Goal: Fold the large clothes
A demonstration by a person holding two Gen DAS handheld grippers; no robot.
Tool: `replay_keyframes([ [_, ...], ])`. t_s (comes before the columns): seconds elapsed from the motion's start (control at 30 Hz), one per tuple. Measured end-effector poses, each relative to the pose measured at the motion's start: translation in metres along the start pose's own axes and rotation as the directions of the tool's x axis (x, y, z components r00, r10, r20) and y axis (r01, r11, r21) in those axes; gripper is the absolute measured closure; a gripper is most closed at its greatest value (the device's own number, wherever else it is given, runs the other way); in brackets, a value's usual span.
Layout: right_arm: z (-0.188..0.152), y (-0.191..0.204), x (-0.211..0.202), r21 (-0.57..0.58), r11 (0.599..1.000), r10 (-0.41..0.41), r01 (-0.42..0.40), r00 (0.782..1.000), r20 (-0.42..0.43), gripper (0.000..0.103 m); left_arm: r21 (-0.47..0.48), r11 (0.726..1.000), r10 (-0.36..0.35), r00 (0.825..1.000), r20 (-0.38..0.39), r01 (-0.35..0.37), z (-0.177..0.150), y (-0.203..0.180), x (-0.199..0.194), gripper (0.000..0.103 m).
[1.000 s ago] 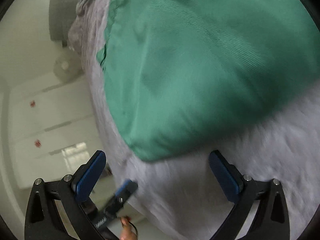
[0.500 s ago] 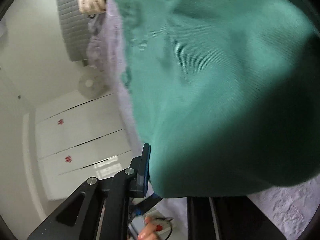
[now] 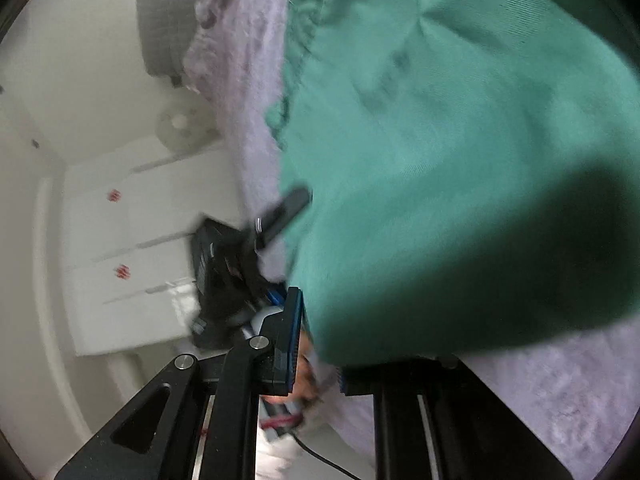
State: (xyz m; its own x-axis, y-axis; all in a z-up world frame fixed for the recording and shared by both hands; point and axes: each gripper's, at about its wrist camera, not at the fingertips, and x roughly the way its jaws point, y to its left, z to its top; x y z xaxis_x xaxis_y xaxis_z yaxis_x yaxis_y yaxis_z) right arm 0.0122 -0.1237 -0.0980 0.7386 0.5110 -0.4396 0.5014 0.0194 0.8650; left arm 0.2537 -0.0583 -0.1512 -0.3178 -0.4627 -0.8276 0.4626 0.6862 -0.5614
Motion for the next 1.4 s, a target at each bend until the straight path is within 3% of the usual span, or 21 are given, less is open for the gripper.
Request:
replay_keyframes([
  [0.03,-0.004,0.001,-0.002,-0.022,0.999,-0.042,0.041,0.998,-0.038,0.081,-0.011,1.0,0.012,1.0,0.004,-0.012,0.0,0.0,0.0,0.069],
  [0.07,-0.006,0.002,-0.005,-0.045,0.997,-0.072,0.069,0.994,-0.076,0.074,-0.013,1.0,0.005,1.0,0.012,-0.005,0.0,-0.001,-0.002,0.081],
  [0.17,-0.012,0.012,-0.03,-0.151,0.979,-0.15,0.134,0.984,-0.101,0.072,0.027,1.0,-0.001,0.999,0.052,0.0,-0.004,-0.01,-0.017,0.087],
  [0.27,-0.002,0.026,-0.074,-0.249,0.932,-0.25,0.262,0.965,0.078,0.072,0.124,0.992,0.025,0.994,0.107,-0.038,-0.01,-0.036,-0.033,0.087],
  [0.3,0.005,0.026,-0.086,-0.256,0.916,-0.28,0.308,0.95,0.141,0.074,0.151,0.988,0.026,0.992,0.124,-0.044,-0.011,-0.048,-0.037,0.087],
  [0.33,0.017,0.025,-0.096,-0.252,0.889,-0.336,0.382,0.919,0.208,0.077,0.176,0.983,0.022,0.99,0.14,-0.047,-0.013,-0.062,-0.041,0.087],
  [0.4,0.033,0.014,-0.096,-0.241,0.863,-0.39,0.444,0.888,0.243,0.082,0.207,0.977,0.015,0.986,0.163,-0.049,-0.015,-0.085,-0.048,0.089],
  [0.47,0.052,-0.016,-0.079,-0.206,0.855,-0.443,0.475,0.878,0.183,0.091,0.237,0.971,-0.005,0.983,0.184,-0.039,-0.016,-0.118,-0.054,0.089],
  [0.57,0.058,-0.034,-0.075,-0.18,0.877,-0.42,0.446,0.892,0.167,0.091,0.312,0.949,-0.022,0.977,0.21,-0.046,-0.022,-0.165,-0.064,0.089],
  [0.63,0.055,-0.036,-0.085,-0.183,0.906,-0.354,0.381,0.921,0.162,0.091,0.359,0.933,-0.041,0.974,0.221,-0.042,-0.026,-0.199,-0.063,0.089],
  [0.73,0.045,-0.04,-0.113,-0.179,0.936,-0.274,0.302,0.947,0.165,0.091,0.444,0.895,-0.066,0.974,0.219,-0.039,-0.033,-0.259,-0.048,0.089],
  [0.87,0.033,-0.052,-0.169,-0.16,0.955,-0.21,0.251,0.948,0.238,0.091,0.54,0.841,-0.082,0.983,0.164,-0.019,-0.047,-0.334,0.004,0.089],
  [0.97,0.025,-0.072,-0.22,-0.113,0.967,-0.183,0.228,0.932,0.313,0.089,0.579,0.815,-0.039,0.992,0.12,-0.038,-0.057,-0.371,0.054,0.089],
  [1.03,0.021,-0.094,-0.249,-0.062,0.975,-0.18,0.213,0.921,0.346,0.088,0.59,0.803,0.038,0.995,0.092,-0.085,-0.064,-0.386,0.099,0.088],
  [1.13,0.016,-0.124,-0.274,0.003,0.983,-0.17,0.182,0.915,0.366,0.088,0.599,0.779,0.158,0.983,0.097,-0.185,-0.073,-0.392,0.147,0.088],
  [1.17,0.016,-0.129,-0.277,0.016,0.985,-0.166,0.173,0.915,0.368,0.088,0.598,0.773,0.185,0.976,0.112,-0.215,-0.076,-0.392,0.156,0.087],
  [1.23,0.011,-0.142,-0.285,0.032,0.987,-0.156,0.155,0.915,0.372,0.088,0.603,0.766,0.189,0.974,0.123,-0.225,-0.082,-0.396,0.159,0.073],
  [1.27,0.01,-0.146,-0.288,0.037,0.988,-0.154,0.152,0.914,0.374,0.088,0.607,0.764,0.182,0.975,0.125,-0.22,-0.085,-0.399,0.157,0.056],
  [1.3,0.009,-0.15,-0.289,0.043,0.989,-0.148,0.142,0.915,0.375,0.088,0.614,0.761,0.168,0.978,0.124,-0.209,-0.087,-0.403,0.156,0.047],
  [1.33,0.006,-0.153,-0.292,0.046,0.99,-0.144,0.137,0.916,0.374,0.088,0.63,0.752,0.145,0.981,0.131,-0.196,-0.093,-0.411,0.151,0.036],
  [1.4,0.006,-0.153,-0.287,0.048,0.99,-0.139,0.131,0.917,0.373,0.088,0.668,0.717,0.126,0.98,0.157,-0.199,-0.102,-0.423,0.144,0.026],
])
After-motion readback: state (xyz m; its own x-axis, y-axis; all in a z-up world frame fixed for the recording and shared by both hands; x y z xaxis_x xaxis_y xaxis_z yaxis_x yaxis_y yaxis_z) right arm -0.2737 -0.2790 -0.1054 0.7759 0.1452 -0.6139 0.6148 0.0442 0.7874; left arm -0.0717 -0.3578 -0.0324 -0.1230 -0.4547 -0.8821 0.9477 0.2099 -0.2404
